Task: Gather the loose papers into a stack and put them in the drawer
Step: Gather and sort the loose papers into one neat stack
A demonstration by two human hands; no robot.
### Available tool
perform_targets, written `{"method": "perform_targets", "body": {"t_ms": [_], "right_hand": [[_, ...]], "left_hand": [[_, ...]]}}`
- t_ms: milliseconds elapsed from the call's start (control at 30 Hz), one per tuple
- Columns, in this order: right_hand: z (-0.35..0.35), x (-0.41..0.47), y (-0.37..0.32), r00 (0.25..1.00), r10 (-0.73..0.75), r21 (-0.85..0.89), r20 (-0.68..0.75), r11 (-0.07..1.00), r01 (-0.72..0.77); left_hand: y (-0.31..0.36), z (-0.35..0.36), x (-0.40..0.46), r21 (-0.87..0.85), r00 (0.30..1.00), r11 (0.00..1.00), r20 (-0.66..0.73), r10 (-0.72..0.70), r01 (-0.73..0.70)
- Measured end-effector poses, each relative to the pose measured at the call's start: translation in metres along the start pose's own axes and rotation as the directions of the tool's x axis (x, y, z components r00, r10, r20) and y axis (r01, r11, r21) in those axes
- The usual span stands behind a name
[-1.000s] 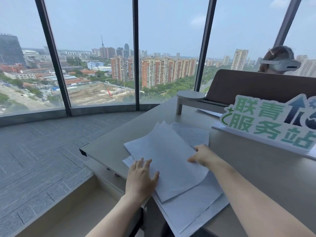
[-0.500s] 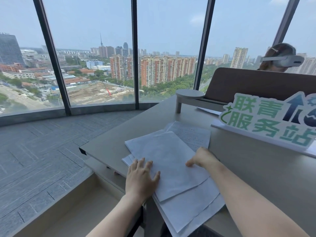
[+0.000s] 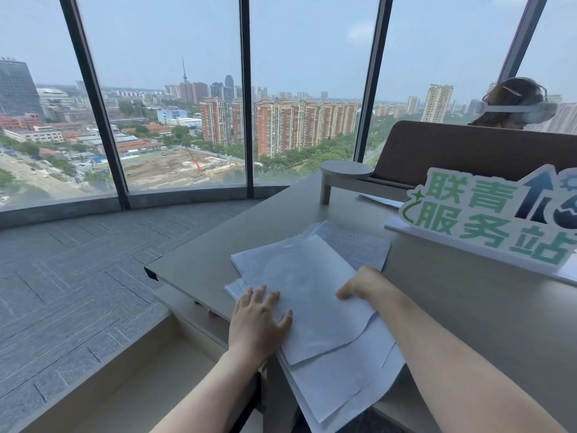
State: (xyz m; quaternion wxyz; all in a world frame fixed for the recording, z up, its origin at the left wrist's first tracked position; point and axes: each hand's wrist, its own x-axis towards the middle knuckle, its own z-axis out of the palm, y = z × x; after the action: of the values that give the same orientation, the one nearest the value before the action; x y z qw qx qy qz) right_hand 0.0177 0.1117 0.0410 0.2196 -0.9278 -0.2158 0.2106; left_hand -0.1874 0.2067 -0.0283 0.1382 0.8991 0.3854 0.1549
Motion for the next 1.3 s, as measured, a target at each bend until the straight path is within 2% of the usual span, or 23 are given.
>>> {"method": "perform_targets", "body": {"t_ms": [133,233,333,467,567,667,733,767,833,867,900,967,1033,1100,1200,1300], "right_hand": [[-0.001,-0.002,0.004,0.997,-0.004,0.105,0.076,0.994,-0.004],[0.003,-0.004,0.005,0.998,-0.037,0.063,0.047,0.997,0.034],[0.003,-0.005,0.005,0.995,-0.101,0.096,0.001,0.990,0.100],[-0.005,-0.010,0.009,0.976,-0.204,0.294,-0.078,0.930,0.218],[-0.015,-0.018,0.015,0.957,-0.260,0.510,-0.127,0.810,0.288],[-0.027,-0.029,0.020,0.929,-0.306,0.694,-0.208,0.623,0.361],[-0.034,-0.036,0.023,0.908,-0.320,0.739,-0.269,0.536,0.408],[-0.037,-0.039,0.024,0.898,-0.328,0.753,-0.292,0.500,0.428],[-0.042,-0.044,0.027,0.879,-0.347,0.772,-0.326,0.439,0.460],[-0.044,-0.047,0.027,0.873,-0.351,0.780,-0.339,0.414,0.469],[-0.045,-0.049,0.028,0.868,-0.354,0.787,-0.349,0.392,0.477],[-0.049,-0.051,0.030,0.867,-0.348,0.802,-0.356,0.362,0.475],[-0.055,-0.053,0.035,0.874,-0.332,0.808,-0.356,0.361,0.466],[-0.063,-0.053,0.043,0.869,-0.336,0.790,-0.363,0.384,0.478],[-0.077,-0.052,0.059,0.881,-0.307,0.752,-0.360,0.463,0.469],[-0.086,-0.044,0.080,0.911,-0.255,0.698,-0.323,0.586,0.411]], "left_hand": [[-0.001,0.000,-0.001,0.007,1.000,1.000,-0.007,-0.001,0.001],[0.000,0.001,-0.001,0.007,1.000,1.000,-0.013,-0.018,0.018],[0.001,0.002,0.000,-0.032,0.995,0.995,-0.048,-0.091,0.089],[0.003,-0.002,0.006,-0.158,0.982,0.973,-0.061,-0.181,0.169],[0.004,-0.010,0.013,-0.368,0.964,0.909,-0.101,-0.247,0.195],[0.007,-0.021,0.024,-0.643,0.941,0.728,-0.032,-0.337,0.239],[0.013,-0.027,0.031,-0.786,0.927,0.540,0.109,-0.359,0.301],[0.017,-0.030,0.033,-0.848,0.919,0.414,0.190,-0.345,0.330],[0.024,-0.035,0.036,-0.917,0.912,0.138,0.336,-0.237,0.374],[0.027,-0.036,0.036,-0.923,0.916,0.061,0.368,-0.160,0.381],[0.031,-0.036,0.035,-0.925,0.922,0.036,0.374,-0.097,0.379],[0.042,-0.038,0.033,-0.945,0.944,0.017,0.324,-0.066,0.326],[0.054,-0.038,0.034,-0.977,0.973,-0.020,0.211,-0.096,0.210],[0.066,-0.041,0.034,-0.992,0.984,-0.015,0.126,-0.127,0.125],[0.078,-0.041,0.036,-0.995,0.989,0.057,0.068,-0.131,0.076],[0.090,-0.042,0.038,-0.990,0.994,0.123,0.055,-0.092,0.066]]}}
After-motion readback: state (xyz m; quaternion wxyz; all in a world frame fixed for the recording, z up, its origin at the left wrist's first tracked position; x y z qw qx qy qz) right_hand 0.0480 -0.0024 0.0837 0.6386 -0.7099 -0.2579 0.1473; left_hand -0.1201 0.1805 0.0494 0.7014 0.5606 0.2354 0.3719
